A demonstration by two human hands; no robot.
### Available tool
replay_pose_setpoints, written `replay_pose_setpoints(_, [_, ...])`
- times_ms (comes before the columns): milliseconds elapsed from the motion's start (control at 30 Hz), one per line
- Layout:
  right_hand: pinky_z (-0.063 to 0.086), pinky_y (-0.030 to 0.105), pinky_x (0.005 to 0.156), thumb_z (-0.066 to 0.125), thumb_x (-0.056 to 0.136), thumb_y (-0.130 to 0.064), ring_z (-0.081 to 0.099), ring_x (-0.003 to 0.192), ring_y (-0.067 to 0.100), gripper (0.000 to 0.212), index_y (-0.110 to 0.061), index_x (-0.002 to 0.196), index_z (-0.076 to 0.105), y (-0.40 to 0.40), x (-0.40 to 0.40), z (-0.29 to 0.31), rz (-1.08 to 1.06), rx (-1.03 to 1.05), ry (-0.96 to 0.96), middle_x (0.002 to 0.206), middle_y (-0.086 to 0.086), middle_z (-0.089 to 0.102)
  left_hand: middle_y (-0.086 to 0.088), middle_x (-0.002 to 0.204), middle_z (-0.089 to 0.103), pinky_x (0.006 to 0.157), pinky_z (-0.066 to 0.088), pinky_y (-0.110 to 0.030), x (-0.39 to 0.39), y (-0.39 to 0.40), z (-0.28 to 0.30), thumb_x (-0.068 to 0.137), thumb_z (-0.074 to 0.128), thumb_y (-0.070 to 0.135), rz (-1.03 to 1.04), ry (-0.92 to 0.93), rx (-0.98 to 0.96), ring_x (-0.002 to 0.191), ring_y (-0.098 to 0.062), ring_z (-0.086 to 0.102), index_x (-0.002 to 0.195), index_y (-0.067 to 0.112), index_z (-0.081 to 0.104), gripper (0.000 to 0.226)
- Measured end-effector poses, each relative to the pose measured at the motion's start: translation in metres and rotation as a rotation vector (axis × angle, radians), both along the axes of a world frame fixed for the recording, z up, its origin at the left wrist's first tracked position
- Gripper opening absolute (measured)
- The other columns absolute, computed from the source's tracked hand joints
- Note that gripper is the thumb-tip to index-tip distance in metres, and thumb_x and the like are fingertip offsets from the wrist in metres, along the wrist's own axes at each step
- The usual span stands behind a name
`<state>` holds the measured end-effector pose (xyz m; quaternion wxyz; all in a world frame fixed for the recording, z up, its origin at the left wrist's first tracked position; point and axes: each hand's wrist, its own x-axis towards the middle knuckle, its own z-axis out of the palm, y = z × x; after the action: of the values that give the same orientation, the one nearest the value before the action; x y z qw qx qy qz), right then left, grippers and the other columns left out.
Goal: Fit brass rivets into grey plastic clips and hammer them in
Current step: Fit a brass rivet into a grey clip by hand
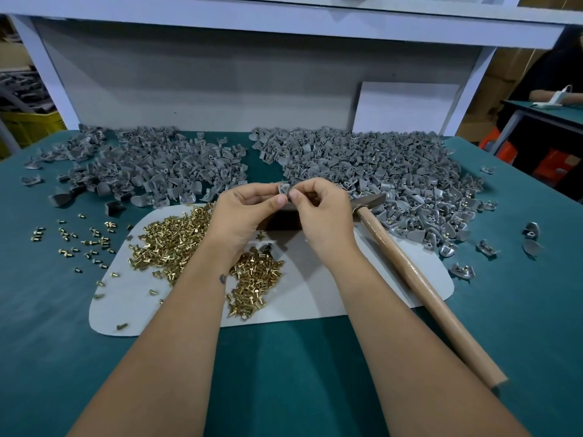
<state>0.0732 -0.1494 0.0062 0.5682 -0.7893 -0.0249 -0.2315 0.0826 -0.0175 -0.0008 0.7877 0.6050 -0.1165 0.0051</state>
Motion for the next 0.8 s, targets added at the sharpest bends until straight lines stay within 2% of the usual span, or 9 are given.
replay_pose_setpoints(133, [0.042, 0.007, 0.065, 0.065, 0.088, -0.012, 0.059, 0.076, 0.001, 0.015, -0.023, 0.077, 0.064, 0.004, -0.001, -0.002, -0.041, 0.006, -0.007, 0.079, -0.009, 0.065, -0.014, 0.094, 0.075, 0.078, 0.058, -0.027, 0.001, 0.0, -0.001, 0.068, 0.076, 0.008, 0.016, 0.005, 0.003, 0.088, -0.021, 0.073, 0.107, -0.003, 0.069, 0.041])
replay_pose_setpoints(233, [0.038, 0.003, 0.061, 0.064, 0.088, -0.009, 0.056, 0.07, -0.005, 0.014, -0.019, 0.078, 0.065, 0.007, -0.003, -0.002, -0.04, 0.013, -0.028, 0.074, -0.014, 0.061, -0.008, 0.087, 0.076, 0.073, 0.057, -0.023, 0.001, 0.0, -0.001, 0.067, 0.076, 0.01, 0.028, 0.014, 0.0, 0.083, -0.016, 0.073, 0.1, 0.001, 0.071, 0.035])
replay_pose_setpoints(367, [0.037, 0.002, 0.06, 0.064, 0.088, -0.01, 0.054, 0.068, -0.01, 0.012, -0.019, 0.079, 0.065, 0.008, -0.004, -0.001, -0.035, 0.0, -0.039, 0.072, -0.016, 0.06, -0.008, 0.087, 0.076, 0.071, 0.056, -0.022, 0.002, 0.002, -0.001, 0.067, 0.076, 0.014, 0.042, 0.01, 0.001, 0.084, -0.017, 0.073, 0.1, 0.003, 0.072, 0.034])
replay_pose_setpoints(500, [0.038, 0.004, 0.059, 0.064, 0.088, -0.012, 0.056, 0.068, -0.004, 0.014, -0.02, 0.077, 0.065, 0.009, -0.004, 0.0, -0.038, 0.04, 0.017, 0.073, -0.012, 0.063, -0.01, 0.095, 0.075, 0.085, 0.055, -0.027, 0.002, 0.002, -0.003, 0.065, 0.079, 0.017, 0.063, -0.009, 0.027, 0.098, -0.02, 0.071, 0.095, 0.009, 0.075, 0.032])
replay_pose_setpoints(600, [0.049, 0.02, 0.069, 0.063, 0.088, -0.012, 0.063, 0.075, 0.008, 0.014, -0.019, 0.076, 0.066, 0.011, -0.003, 0.0, -0.034, 0.098, 0.054, 0.076, -0.004, 0.068, -0.002, 0.101, 0.075, 0.087, 0.051, -0.019, 0.004, 0.002, -0.004, 0.061, 0.079, 0.021, 0.098, -0.011, 0.04, 0.111, -0.01, 0.065, 0.09, 0.017, 0.075, 0.029])
replay_pose_setpoints(700, [0.056, 0.038, 0.078, 0.063, 0.089, -0.011, 0.067, 0.079, 0.018, 0.016, -0.018, 0.074, 0.066, 0.014, -0.002, 0.0, -0.044, 0.16, 0.074, 0.076, 0.002, 0.07, 0.004, 0.095, 0.076, 0.093, 0.05, -0.021, 0.004, 0.0, -0.004, 0.063, 0.078, 0.02, 0.091, -0.015, 0.041, 0.116, -0.013, 0.062, 0.091, 0.018, 0.075, 0.028])
replay_pose_setpoints(800, [0.055, 0.044, 0.082, 0.063, 0.088, -0.012, 0.068, 0.082, 0.022, 0.013, -0.016, 0.076, 0.067, 0.016, -0.001, -0.001, -0.047, 0.217, 0.09, 0.078, 0.005, 0.071, 0.004, 0.089, 0.076, 0.083, 0.053, -0.018, 0.003, -0.001, -0.004, 0.065, 0.077, 0.018, 0.074, -0.029, 0.029, 0.102, -0.011, 0.069, 0.094, 0.016, 0.074, 0.029])
